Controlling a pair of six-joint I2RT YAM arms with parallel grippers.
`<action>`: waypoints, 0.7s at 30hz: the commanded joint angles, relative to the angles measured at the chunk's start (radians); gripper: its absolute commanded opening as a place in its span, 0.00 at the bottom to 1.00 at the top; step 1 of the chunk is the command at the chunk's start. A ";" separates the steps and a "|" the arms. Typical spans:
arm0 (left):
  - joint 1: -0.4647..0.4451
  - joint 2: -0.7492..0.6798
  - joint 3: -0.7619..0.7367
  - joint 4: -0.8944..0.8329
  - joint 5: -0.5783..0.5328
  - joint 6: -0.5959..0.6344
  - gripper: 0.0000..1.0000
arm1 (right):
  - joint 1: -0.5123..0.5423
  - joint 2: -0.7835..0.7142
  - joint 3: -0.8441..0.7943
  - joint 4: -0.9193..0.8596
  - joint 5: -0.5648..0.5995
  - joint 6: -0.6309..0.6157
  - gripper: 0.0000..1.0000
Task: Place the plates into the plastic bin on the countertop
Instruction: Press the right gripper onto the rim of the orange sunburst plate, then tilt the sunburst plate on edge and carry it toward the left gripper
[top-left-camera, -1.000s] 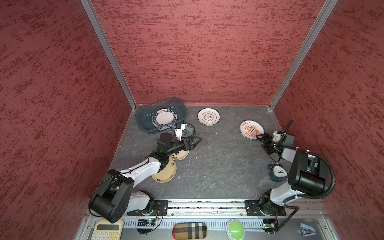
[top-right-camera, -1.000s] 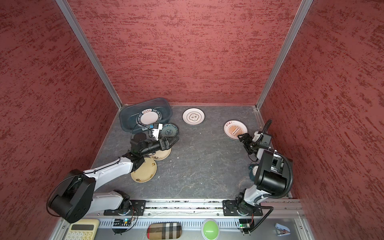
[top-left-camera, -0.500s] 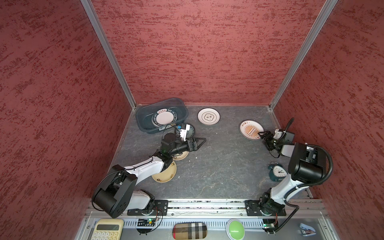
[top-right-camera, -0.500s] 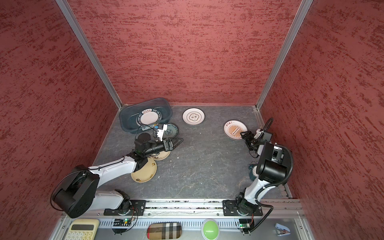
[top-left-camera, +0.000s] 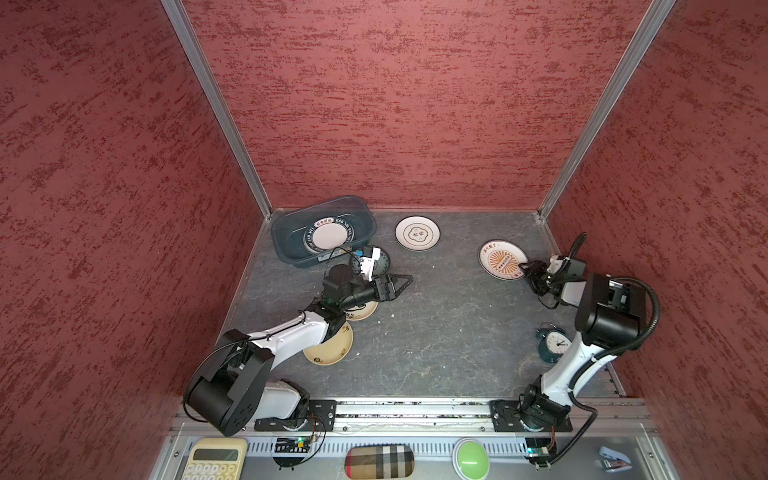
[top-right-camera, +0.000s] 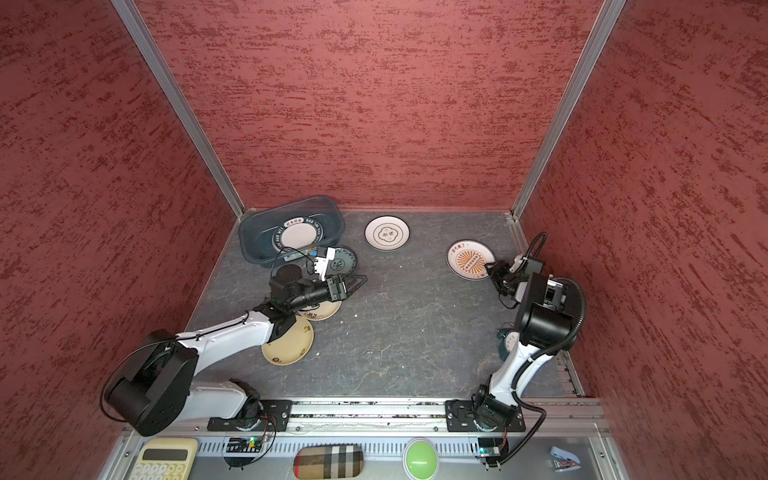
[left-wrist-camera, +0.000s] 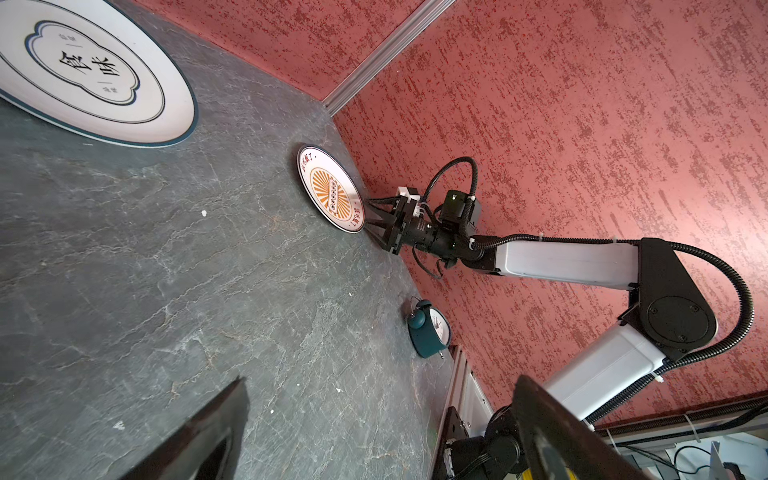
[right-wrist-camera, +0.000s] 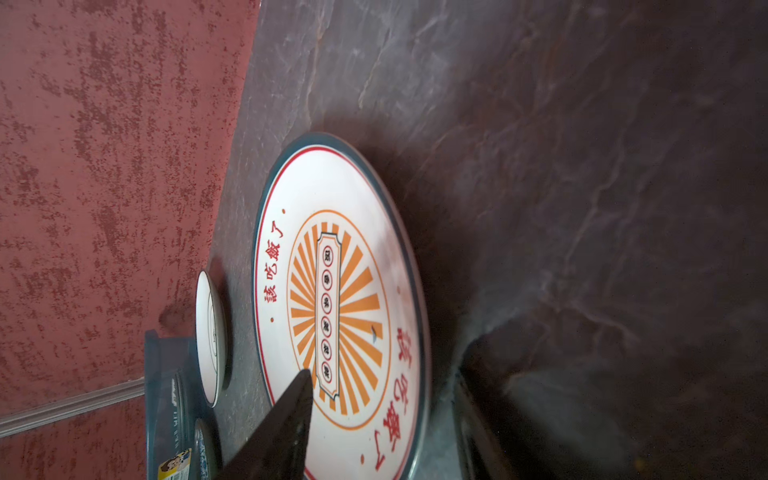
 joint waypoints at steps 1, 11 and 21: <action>0.001 -0.002 0.022 -0.016 -0.010 0.022 0.99 | -0.002 0.026 0.022 0.033 0.022 0.011 0.52; 0.001 0.017 0.027 -0.003 0.004 0.008 1.00 | -0.002 0.083 0.050 0.026 0.041 0.003 0.39; 0.001 0.016 0.024 -0.012 0.008 0.013 0.99 | 0.000 0.100 0.061 0.032 0.036 0.016 0.19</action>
